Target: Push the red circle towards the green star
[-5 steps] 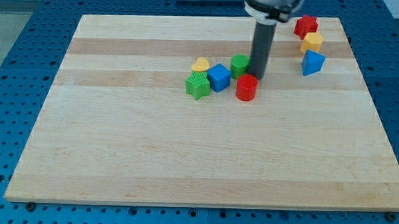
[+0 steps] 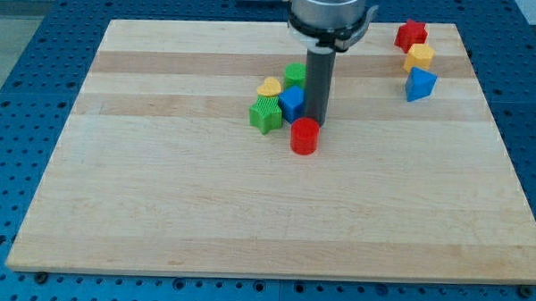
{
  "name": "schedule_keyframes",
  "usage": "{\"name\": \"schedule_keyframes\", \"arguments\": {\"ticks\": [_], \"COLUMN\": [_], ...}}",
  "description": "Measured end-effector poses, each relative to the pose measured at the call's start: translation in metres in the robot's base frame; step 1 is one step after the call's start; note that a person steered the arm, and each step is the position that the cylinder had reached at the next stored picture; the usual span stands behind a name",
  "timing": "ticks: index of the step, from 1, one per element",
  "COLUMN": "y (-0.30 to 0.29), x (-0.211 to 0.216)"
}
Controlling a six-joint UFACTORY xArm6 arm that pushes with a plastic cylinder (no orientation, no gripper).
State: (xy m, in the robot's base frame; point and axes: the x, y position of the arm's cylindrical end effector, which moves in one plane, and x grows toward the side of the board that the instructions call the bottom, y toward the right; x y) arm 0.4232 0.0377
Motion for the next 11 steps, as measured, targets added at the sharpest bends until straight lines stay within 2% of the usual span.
{"name": "schedule_keyframes", "arguments": {"ticks": [1,2,3,4,5,6,7,8,9,10,11], "y": [0.006,0.047,0.014,-0.036,-0.042,0.034,0.058,0.006,-0.038,-0.025,-0.049], "x": [0.014,0.062,0.086,0.071,0.057,0.064,0.038,0.018,0.030,0.063,0.051]}}
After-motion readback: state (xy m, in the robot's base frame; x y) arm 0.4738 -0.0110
